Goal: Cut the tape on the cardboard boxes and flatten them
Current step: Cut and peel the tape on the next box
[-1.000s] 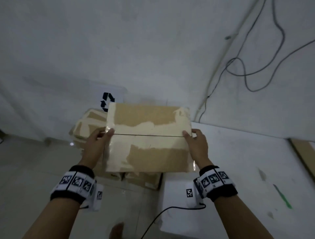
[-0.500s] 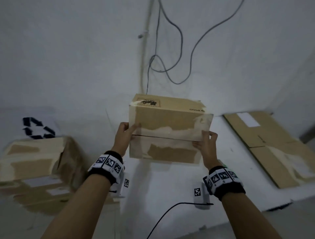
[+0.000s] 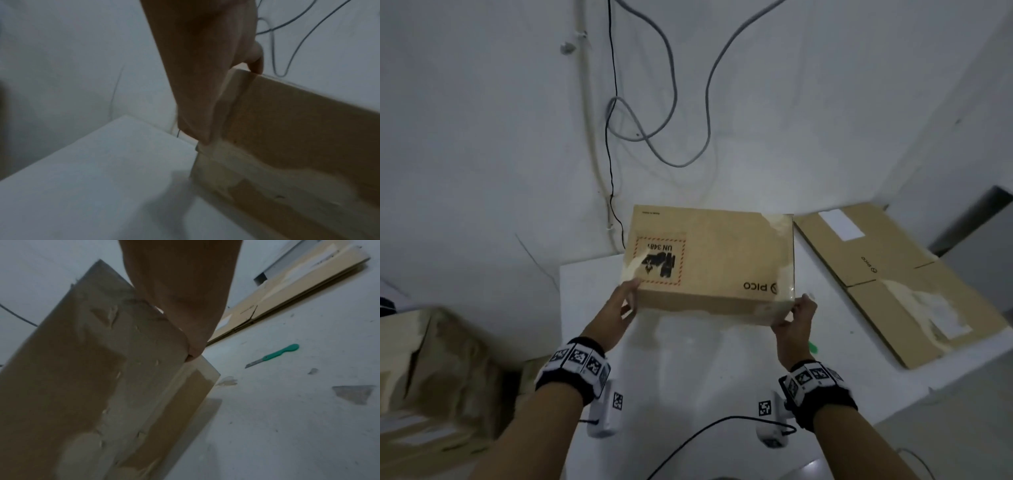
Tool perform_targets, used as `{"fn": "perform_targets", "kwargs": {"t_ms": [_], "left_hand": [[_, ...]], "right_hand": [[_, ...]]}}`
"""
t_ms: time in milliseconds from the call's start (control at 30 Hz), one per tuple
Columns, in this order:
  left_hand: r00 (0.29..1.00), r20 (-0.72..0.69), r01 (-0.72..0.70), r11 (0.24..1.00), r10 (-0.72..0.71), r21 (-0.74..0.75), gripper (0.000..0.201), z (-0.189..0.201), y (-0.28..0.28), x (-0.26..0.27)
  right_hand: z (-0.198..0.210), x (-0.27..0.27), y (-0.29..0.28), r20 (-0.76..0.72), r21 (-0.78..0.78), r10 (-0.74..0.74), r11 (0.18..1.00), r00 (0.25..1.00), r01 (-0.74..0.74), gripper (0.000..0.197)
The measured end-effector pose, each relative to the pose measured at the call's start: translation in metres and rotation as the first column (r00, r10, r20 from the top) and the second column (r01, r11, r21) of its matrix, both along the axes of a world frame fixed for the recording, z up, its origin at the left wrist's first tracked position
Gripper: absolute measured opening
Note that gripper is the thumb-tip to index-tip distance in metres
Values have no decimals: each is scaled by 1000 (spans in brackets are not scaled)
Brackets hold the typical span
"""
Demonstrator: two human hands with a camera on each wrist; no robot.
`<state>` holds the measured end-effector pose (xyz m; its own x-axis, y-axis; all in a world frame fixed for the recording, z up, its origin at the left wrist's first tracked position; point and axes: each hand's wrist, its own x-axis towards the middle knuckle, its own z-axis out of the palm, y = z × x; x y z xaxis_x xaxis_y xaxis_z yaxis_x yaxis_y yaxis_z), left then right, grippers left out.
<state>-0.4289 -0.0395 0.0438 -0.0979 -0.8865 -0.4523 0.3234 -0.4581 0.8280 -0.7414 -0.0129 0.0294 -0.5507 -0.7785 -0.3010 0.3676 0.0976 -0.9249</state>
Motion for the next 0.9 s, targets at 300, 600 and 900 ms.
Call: {"fn": "perform_targets", "kwargs": {"t_ms": [300, 600, 900], "left_hand": [[944, -156, -281, 956, 292, 88, 32, -60, 66, -23], [748, 3, -655, 737, 663, 167, 37, -78, 95, -76], [535, 363, -801, 594, 763, -68, 93, -54, 93, -113]], "right_hand": [[-38, -44, 4, -36, 171, 103, 981, 994, -95, 23], [-118, -145, 2, -647, 533, 604, 795, 466, -290, 25], [-143, -178, -7, -666, 628, 708, 702, 235, -335, 16]]}}
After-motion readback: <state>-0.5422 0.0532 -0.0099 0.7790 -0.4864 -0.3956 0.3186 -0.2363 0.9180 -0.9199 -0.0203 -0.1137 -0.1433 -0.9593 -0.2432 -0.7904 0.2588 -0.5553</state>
